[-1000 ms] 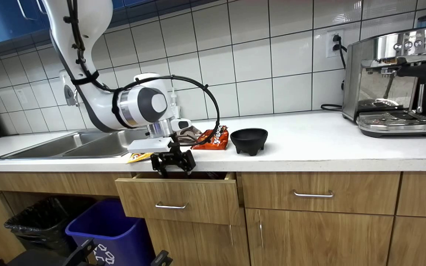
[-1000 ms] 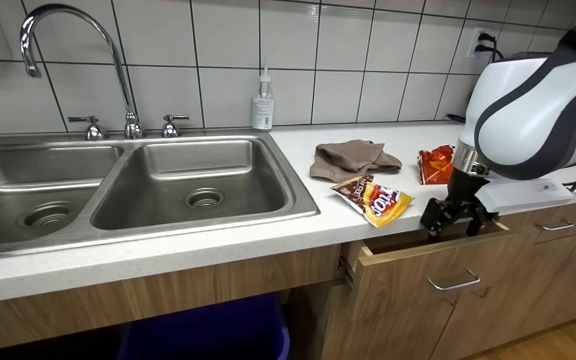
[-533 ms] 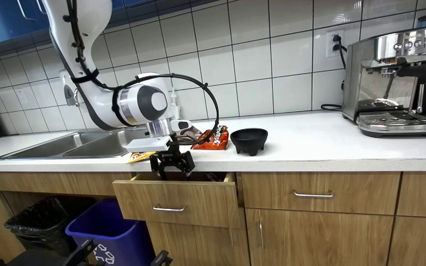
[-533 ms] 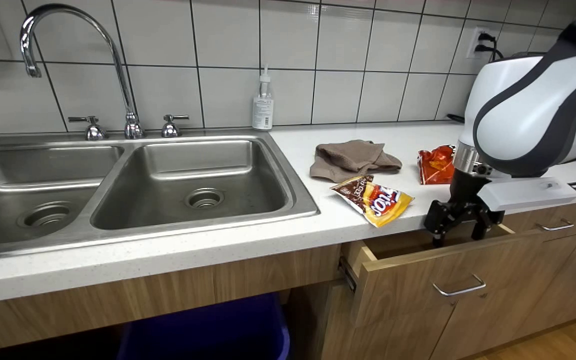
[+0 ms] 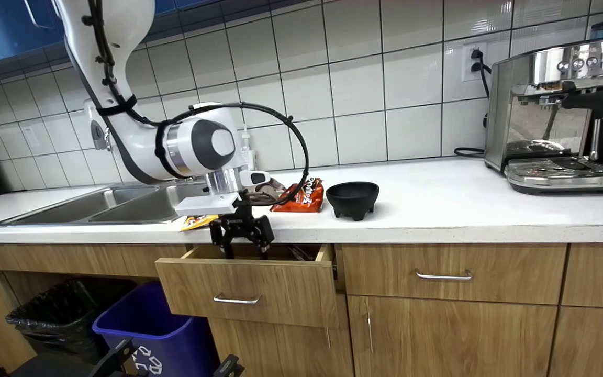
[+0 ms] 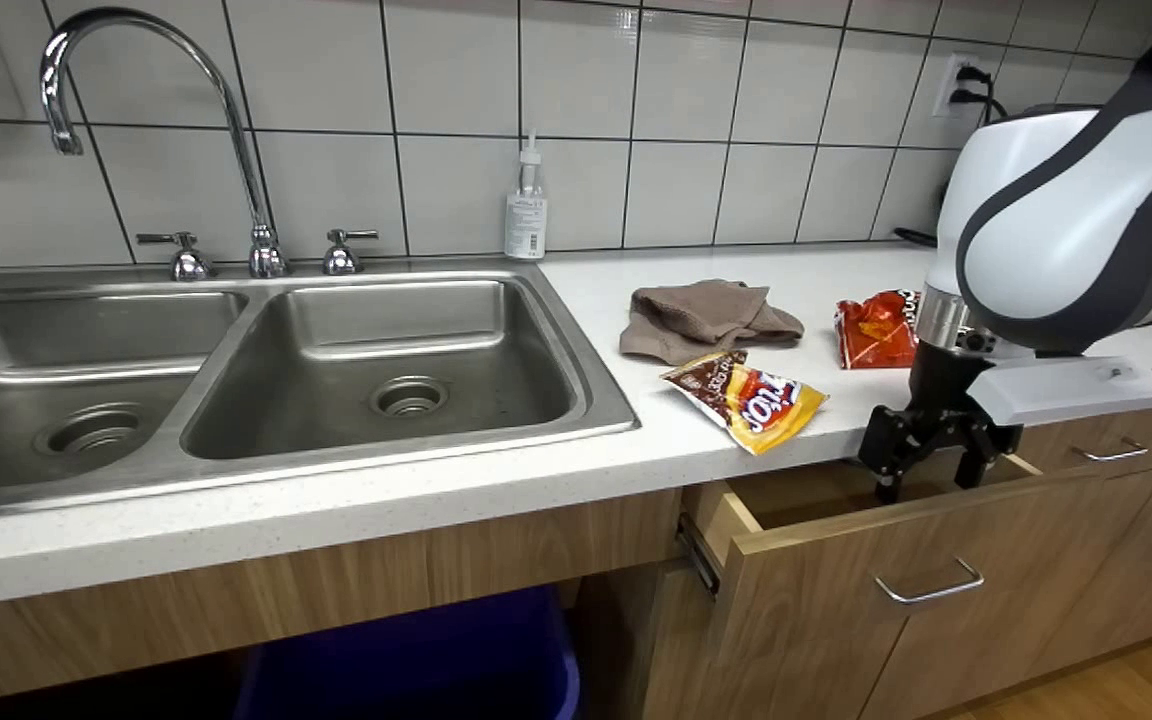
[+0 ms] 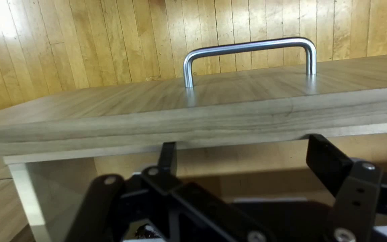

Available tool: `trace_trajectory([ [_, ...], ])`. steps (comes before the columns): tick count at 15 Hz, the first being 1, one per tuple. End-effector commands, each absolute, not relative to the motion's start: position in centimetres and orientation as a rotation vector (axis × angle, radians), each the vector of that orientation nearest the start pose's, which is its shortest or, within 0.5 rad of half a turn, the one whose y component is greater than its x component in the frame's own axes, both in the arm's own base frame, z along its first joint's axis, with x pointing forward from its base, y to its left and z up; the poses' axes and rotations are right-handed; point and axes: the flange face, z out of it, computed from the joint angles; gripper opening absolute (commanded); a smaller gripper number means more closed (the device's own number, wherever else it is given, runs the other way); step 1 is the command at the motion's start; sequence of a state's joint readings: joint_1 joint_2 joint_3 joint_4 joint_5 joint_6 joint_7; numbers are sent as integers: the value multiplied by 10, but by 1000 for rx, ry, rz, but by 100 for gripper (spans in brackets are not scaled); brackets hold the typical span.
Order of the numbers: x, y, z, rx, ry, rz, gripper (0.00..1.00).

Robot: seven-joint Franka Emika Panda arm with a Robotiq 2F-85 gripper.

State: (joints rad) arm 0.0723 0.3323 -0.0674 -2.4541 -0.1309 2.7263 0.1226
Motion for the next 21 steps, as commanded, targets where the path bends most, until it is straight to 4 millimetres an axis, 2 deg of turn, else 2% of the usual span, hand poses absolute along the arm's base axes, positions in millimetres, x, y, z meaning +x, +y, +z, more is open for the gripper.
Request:
trace_trajectory([
  [1, 447, 0, 169, -3216, 39, 185, 100],
  [12, 399, 1, 166, -3212, 31, 289, 100],
  [18, 364, 2, 164, -3202, 2, 398, 100],
  [21, 358, 0, 165, -3204, 11, 415, 100],
])
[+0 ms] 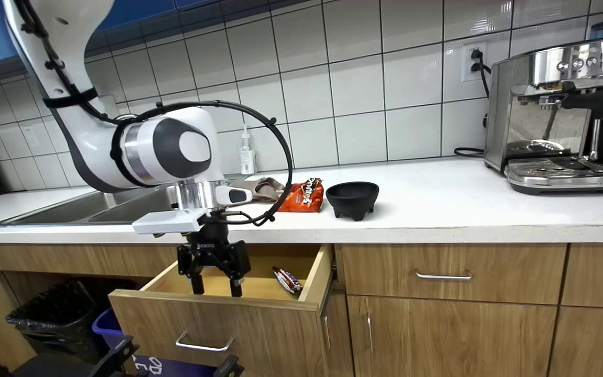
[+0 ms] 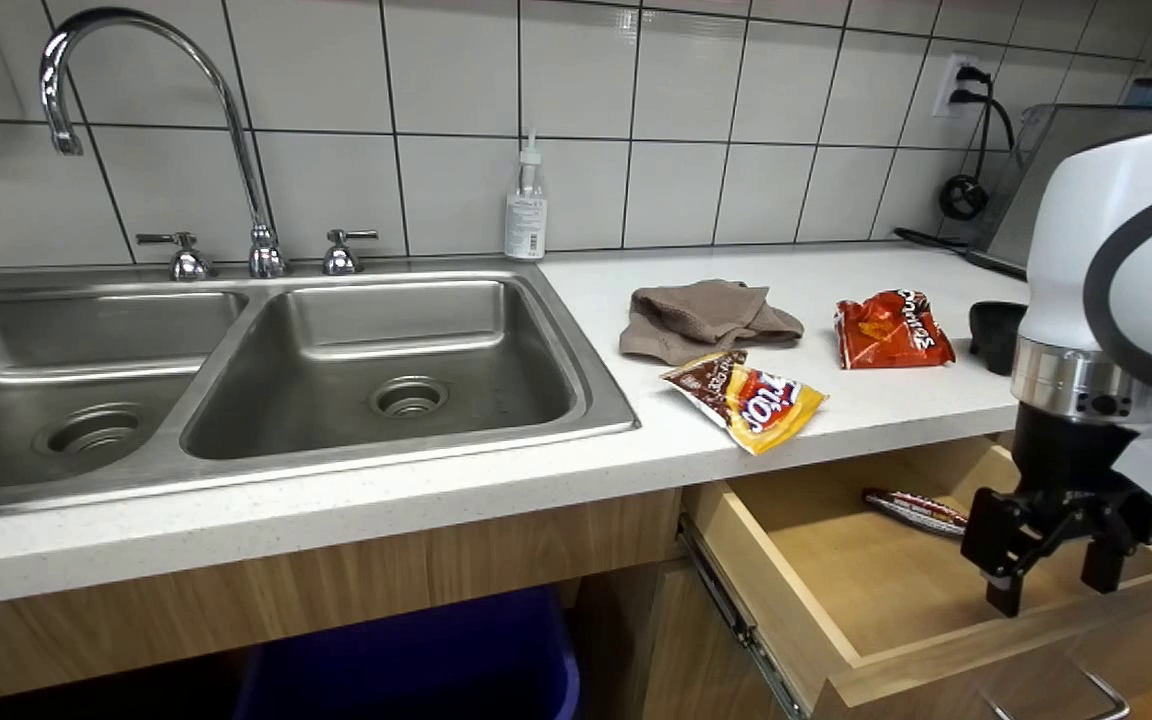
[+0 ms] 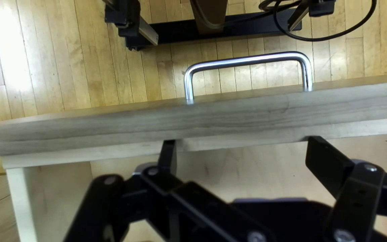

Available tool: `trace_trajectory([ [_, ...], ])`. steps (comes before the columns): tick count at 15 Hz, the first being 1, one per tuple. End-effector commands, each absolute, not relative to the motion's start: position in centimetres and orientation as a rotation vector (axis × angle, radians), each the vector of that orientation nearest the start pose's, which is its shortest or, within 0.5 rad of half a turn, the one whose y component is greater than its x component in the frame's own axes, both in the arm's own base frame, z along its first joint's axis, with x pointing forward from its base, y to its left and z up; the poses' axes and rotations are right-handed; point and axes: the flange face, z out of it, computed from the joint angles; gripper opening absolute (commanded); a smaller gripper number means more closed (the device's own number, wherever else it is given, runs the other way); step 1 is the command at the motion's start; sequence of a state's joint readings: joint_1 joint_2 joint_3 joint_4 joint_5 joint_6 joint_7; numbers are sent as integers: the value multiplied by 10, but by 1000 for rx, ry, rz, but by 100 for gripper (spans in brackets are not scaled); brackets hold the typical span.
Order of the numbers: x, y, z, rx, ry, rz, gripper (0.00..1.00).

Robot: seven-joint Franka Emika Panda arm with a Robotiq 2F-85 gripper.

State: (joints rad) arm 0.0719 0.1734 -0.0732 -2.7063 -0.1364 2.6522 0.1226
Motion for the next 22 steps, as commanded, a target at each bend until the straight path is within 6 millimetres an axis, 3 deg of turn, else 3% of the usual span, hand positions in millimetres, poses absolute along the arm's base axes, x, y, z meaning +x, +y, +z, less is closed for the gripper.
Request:
trace_trajectory([
  [1, 358, 0, 167, -3205, 12, 411, 100],
  [6, 360, 1, 183, -3201, 14, 391, 100],
  [11, 369, 5, 211, -3190, -6, 378, 100],
  [22, 419, 20, 275, -3206, -113, 276, 100],
])
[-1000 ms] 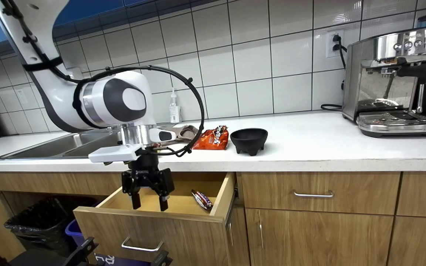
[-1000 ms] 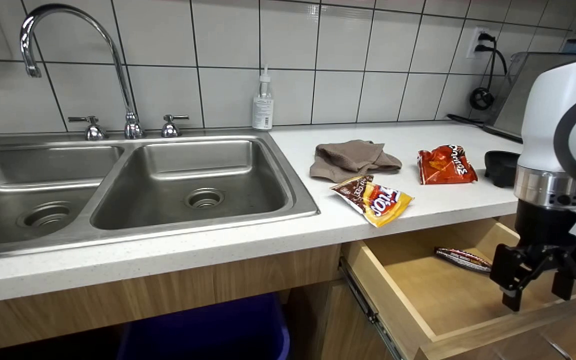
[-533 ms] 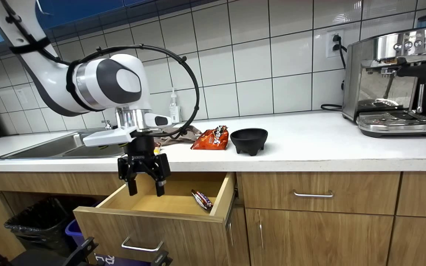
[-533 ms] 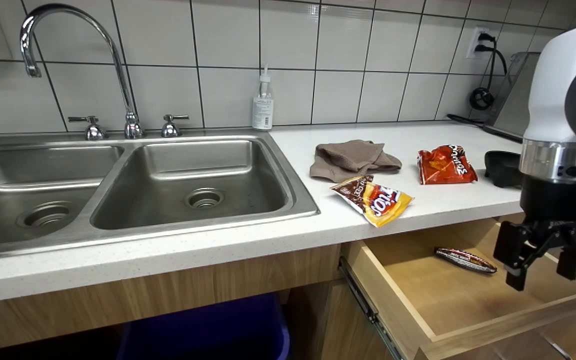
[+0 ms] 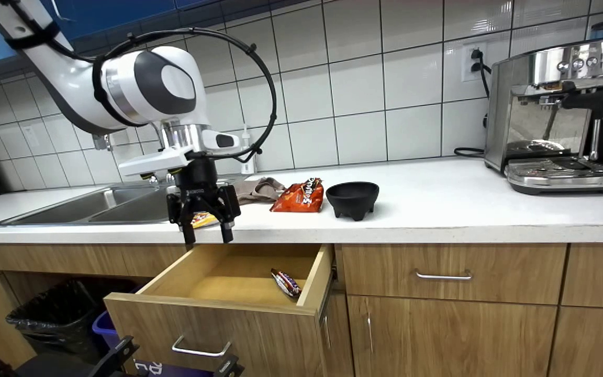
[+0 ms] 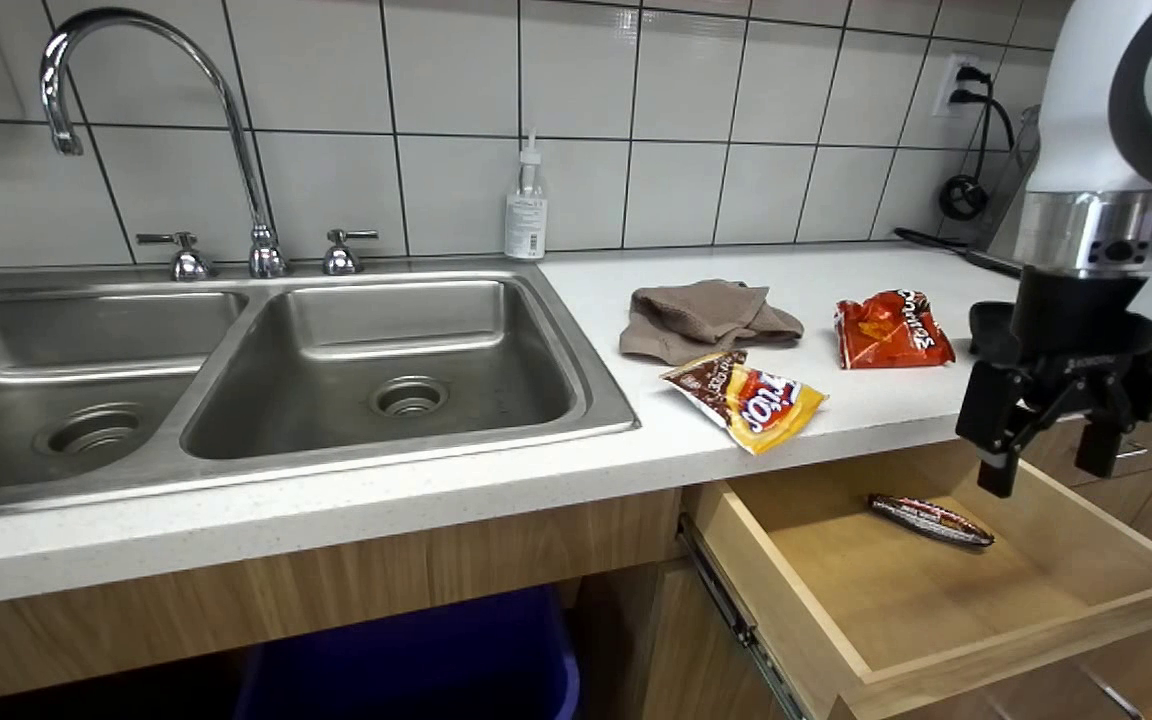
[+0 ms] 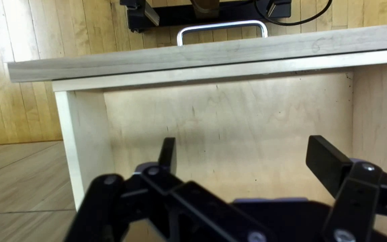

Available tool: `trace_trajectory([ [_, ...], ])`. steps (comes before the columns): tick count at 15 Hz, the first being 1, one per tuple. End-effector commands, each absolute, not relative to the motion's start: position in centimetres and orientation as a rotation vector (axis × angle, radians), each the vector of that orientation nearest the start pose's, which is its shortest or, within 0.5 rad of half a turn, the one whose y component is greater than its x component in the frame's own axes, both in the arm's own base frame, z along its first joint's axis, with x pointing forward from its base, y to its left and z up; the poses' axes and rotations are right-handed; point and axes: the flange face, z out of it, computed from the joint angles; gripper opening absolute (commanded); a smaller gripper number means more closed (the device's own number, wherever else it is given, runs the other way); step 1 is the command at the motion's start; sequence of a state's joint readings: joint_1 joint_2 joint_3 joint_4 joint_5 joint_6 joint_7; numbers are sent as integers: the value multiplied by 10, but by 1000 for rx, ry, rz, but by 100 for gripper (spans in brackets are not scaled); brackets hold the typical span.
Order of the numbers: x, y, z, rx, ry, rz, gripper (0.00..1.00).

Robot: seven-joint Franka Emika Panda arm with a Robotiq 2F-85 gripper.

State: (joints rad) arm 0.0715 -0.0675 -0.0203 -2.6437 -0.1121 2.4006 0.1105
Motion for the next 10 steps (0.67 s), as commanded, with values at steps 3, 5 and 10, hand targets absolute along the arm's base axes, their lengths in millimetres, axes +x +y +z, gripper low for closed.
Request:
trace_trajectory([
  [3, 439, 20, 291, -3210, -209, 244, 100],
  [5, 450, 20, 301, -3205, -274, 223, 100],
  [10, 472, 26, 314, -3174, -463, 186, 100],
])
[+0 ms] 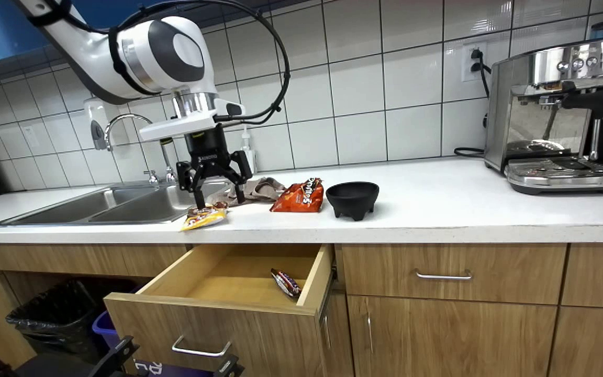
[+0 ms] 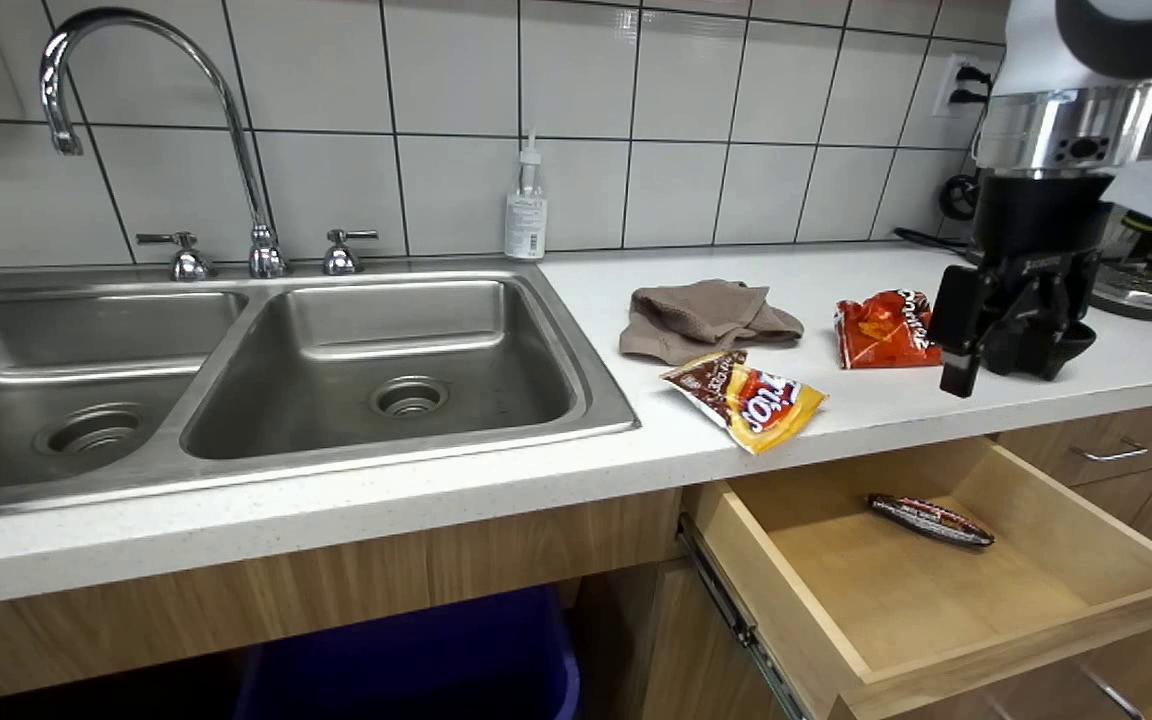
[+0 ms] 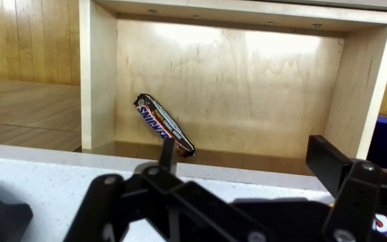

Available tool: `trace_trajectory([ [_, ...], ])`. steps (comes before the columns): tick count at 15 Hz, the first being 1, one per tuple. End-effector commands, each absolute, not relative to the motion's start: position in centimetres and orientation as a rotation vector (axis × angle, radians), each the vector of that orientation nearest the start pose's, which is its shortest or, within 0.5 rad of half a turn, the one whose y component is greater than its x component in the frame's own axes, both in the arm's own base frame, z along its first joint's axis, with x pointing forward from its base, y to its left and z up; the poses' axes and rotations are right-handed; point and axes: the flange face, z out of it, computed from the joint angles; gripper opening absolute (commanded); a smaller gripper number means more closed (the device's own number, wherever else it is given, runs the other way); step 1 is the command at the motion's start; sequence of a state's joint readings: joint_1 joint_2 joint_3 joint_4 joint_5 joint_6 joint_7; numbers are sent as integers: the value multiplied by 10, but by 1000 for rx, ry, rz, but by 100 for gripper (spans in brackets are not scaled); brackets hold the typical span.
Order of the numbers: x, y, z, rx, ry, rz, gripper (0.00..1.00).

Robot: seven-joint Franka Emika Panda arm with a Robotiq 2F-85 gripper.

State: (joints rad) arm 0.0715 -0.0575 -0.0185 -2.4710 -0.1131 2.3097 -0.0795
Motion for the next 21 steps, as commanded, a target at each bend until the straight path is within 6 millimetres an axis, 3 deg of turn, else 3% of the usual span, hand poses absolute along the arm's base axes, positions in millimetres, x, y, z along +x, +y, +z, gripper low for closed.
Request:
trace_trajectory([
  [1, 476, 29, 315, -3169, -501, 179, 100],
  [6, 495, 49, 319, -3126, -678, 131, 100],
  [11, 514, 81, 319, -3087, -826, 106, 100],
  [21, 534, 141, 315, -2999, -977, -59, 100],
])
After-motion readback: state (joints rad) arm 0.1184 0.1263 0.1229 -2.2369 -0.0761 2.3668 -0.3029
